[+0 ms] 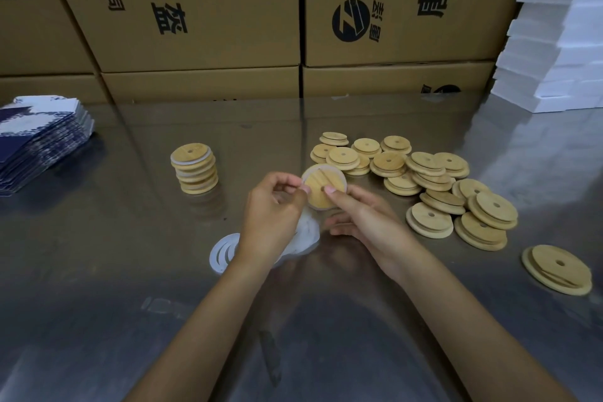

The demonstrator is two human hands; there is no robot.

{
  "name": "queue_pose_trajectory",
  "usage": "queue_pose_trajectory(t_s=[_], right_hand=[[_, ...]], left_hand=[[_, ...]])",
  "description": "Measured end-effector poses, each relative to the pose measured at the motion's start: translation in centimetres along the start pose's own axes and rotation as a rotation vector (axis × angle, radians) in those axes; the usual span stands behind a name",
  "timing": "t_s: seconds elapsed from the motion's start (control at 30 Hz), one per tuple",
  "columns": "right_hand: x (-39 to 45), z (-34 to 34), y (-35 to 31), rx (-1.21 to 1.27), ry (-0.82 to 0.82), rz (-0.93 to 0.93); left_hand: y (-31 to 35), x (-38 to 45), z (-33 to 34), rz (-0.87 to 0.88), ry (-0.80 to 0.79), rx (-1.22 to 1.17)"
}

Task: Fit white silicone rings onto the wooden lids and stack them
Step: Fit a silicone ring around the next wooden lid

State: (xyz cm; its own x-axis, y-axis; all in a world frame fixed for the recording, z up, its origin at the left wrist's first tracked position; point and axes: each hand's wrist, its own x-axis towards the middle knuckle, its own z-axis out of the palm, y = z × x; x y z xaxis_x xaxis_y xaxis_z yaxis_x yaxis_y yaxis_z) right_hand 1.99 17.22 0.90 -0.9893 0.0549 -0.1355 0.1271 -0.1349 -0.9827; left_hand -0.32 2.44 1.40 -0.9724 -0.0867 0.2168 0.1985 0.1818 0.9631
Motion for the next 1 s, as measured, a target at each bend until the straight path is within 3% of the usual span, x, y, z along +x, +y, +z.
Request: queue_pose_trajectory(t_s=[0.3,0.47,0.6,0.83,1.0], right_hand=[[0.0,-0.4,0.1,0.262,-0.047,-0.036],[-0.3,0.0,-0.3,0.178,-0.035,-0.042],[-0.5,0.3,-0.4,0.127,-0.049,-0.046],[-0.5,0.1,-0.4,0.072,-0.064,-0.037],[-0.5,0.0,-0.5,0.056,-0.072,-0.008]], left_hand=[[-0.5,0.1,-0.2,-0.013,-0.04,0.141],[-1.1,0.1,0.1,0.12,-0.205,0.237],[-1.5,0.5,0.0,0.161,-0.108,0.274],[-1.2,0.7,-0.3,0.162,-0.071,0.272],[-0.9,1.8,-2.4,0.247,0.193,0.398]])
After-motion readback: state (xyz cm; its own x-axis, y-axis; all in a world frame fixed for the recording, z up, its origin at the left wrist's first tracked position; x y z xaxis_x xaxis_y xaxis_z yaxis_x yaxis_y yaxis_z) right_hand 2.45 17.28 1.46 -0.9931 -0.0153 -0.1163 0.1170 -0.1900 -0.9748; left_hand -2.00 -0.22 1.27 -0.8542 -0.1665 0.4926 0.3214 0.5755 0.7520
